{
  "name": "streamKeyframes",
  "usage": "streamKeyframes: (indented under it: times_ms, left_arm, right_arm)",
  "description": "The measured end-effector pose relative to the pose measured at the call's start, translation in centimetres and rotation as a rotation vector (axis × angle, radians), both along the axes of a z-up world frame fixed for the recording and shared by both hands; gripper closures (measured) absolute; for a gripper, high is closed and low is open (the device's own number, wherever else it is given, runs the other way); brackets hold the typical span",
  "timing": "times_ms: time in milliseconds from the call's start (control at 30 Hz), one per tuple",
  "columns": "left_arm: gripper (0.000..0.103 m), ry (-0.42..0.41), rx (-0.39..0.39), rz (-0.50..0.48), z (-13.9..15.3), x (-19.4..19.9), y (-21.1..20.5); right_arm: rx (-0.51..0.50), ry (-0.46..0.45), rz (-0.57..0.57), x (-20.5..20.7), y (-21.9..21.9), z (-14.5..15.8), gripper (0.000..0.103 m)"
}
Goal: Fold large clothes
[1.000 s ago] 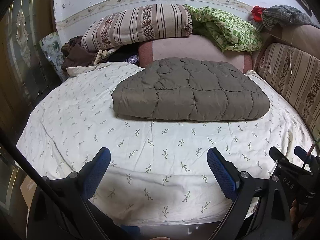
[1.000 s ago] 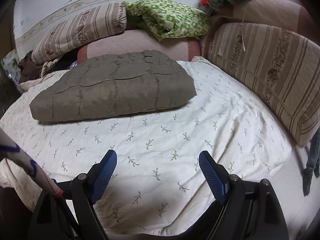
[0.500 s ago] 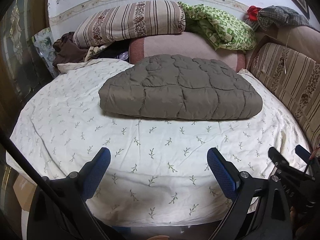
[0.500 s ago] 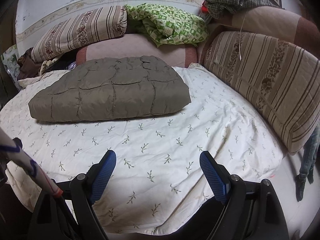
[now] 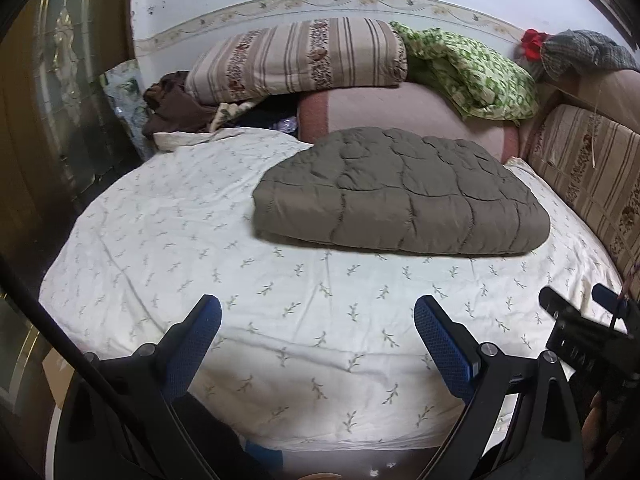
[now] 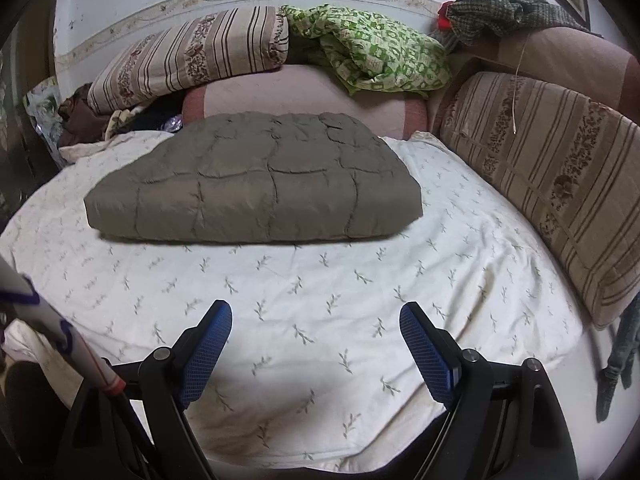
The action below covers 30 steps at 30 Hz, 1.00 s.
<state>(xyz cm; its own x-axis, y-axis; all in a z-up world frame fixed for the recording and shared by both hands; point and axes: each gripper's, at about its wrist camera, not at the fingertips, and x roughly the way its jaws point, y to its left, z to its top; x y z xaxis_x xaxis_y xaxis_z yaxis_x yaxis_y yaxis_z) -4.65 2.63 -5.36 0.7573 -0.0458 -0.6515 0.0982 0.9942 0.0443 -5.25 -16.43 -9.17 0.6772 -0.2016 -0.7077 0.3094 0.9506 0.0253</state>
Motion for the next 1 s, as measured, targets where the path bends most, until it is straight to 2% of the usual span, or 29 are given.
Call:
streamKeyframes:
  times_ms: [200,500,1000]
  left_arm:
    - [0.006,0.025,0.021,0.023,-0.5,0.4,0.2]
    - [0.006,0.092,0.052,-0.002,-2.2,0.8,-0.9]
    - [0.006,0.145,0.05,-0.007,-3.4,1.4,-0.9]
  right_arm:
    - [0.032,0.01,0.004,0.6,0.2,-0.5,0.012]
    - [-0.014,0.051,0.045,0.3,1.8,-2.0,0.012]
    - [-0.012,0.07,0.039,0.5,1.8,-2.6,0.012]
